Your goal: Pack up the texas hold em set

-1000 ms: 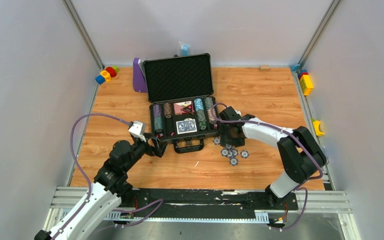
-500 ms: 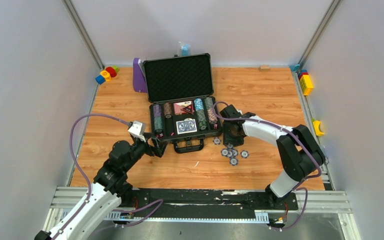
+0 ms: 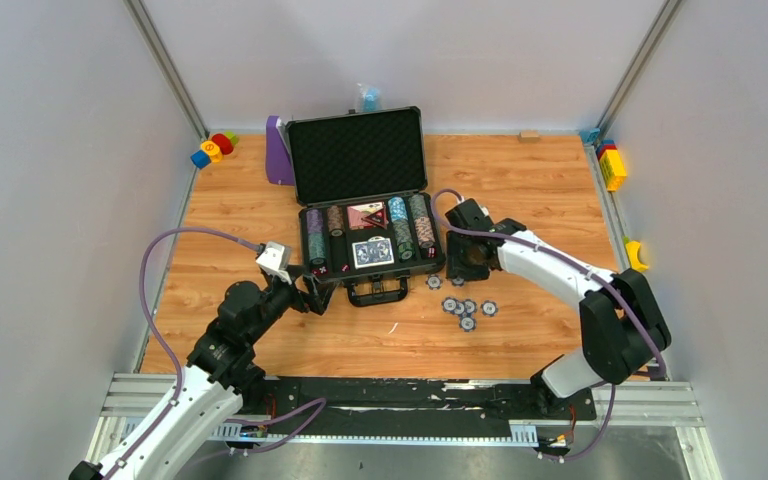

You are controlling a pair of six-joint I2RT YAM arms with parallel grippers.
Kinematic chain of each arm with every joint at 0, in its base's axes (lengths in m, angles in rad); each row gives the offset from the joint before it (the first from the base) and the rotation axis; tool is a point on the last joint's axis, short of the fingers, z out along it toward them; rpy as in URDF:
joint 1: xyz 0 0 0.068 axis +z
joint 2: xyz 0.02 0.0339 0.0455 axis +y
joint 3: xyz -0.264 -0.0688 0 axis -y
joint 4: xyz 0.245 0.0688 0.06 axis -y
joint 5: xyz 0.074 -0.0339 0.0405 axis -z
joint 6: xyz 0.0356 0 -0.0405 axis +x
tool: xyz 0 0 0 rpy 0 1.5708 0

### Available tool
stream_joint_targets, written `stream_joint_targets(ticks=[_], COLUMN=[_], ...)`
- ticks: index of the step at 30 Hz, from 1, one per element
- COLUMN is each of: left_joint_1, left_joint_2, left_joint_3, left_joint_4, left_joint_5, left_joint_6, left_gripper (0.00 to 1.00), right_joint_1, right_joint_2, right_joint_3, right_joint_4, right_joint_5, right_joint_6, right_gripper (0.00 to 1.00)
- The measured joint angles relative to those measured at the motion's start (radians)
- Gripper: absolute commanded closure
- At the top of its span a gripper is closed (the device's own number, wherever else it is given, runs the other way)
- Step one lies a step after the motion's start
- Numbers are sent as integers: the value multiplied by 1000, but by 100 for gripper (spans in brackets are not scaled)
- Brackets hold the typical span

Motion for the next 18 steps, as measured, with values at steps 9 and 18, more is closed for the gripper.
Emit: stream_joint_targets(ticks=[9,18], left_joint_1=[0,0], left_joint_2=[15,-13], left_joint_3=[0,0], left_joint_4=[0,-8], left_joint_5=[0,-24], left_joint_6=[0,-3], left_gripper=[0,0], right_joint_1=[74,190], right_joint_2=[2,209], right_joint_3=[94,388], right_joint_4=[-4,50], right_joint_5=[-19,-32], right_joint_6=[-14,-37], right_gripper=[68,68])
